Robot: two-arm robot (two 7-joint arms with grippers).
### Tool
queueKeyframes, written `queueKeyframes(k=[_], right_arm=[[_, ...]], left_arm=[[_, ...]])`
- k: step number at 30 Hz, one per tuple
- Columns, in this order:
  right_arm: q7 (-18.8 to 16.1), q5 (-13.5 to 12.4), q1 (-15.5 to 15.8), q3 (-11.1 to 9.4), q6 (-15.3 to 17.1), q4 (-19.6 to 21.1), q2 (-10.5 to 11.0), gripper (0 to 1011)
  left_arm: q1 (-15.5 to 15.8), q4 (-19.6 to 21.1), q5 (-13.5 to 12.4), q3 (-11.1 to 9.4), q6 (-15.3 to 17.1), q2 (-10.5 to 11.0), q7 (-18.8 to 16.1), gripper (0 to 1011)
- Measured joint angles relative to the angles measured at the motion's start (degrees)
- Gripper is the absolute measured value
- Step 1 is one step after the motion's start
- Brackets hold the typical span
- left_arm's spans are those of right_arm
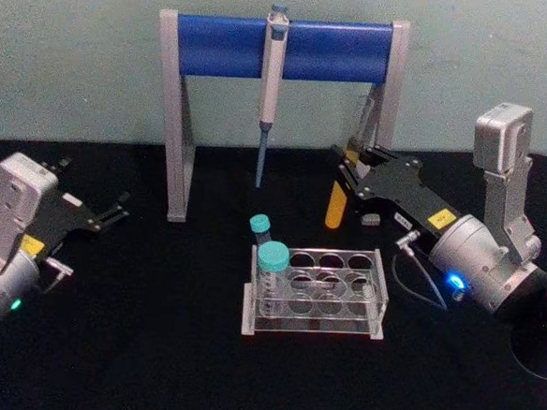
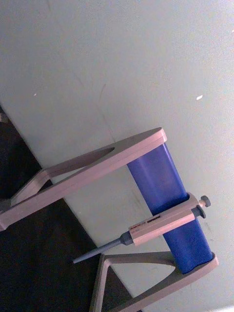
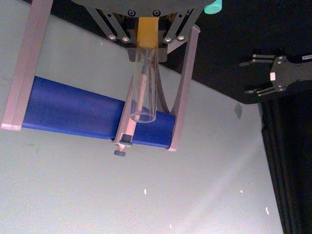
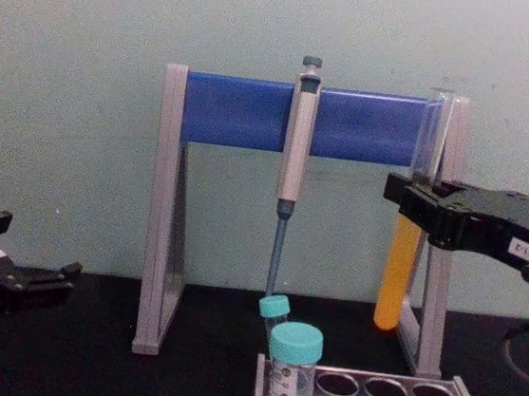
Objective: Pick up the test tube from the test tube rack, shake it, then place it back into the test tube rack.
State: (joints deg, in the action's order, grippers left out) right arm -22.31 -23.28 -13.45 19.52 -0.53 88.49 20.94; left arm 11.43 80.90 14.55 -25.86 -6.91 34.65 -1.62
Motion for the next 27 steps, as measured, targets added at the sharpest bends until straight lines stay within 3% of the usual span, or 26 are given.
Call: queueKeyframes(k=[15,27], right_arm=[[-0.4,0.0,0.4,-0.3,-0.1,0.7,0.1,230],[-2.2,-1.5,3.3,-0.6,0.2,4.6,2.8,230]], left_arm=[[0.0,0.0,0.0,0.0,0.0,0.0,0.0,1001],[0.0,0.0,0.0,0.0,0.0,0.0,0.0,1001]])
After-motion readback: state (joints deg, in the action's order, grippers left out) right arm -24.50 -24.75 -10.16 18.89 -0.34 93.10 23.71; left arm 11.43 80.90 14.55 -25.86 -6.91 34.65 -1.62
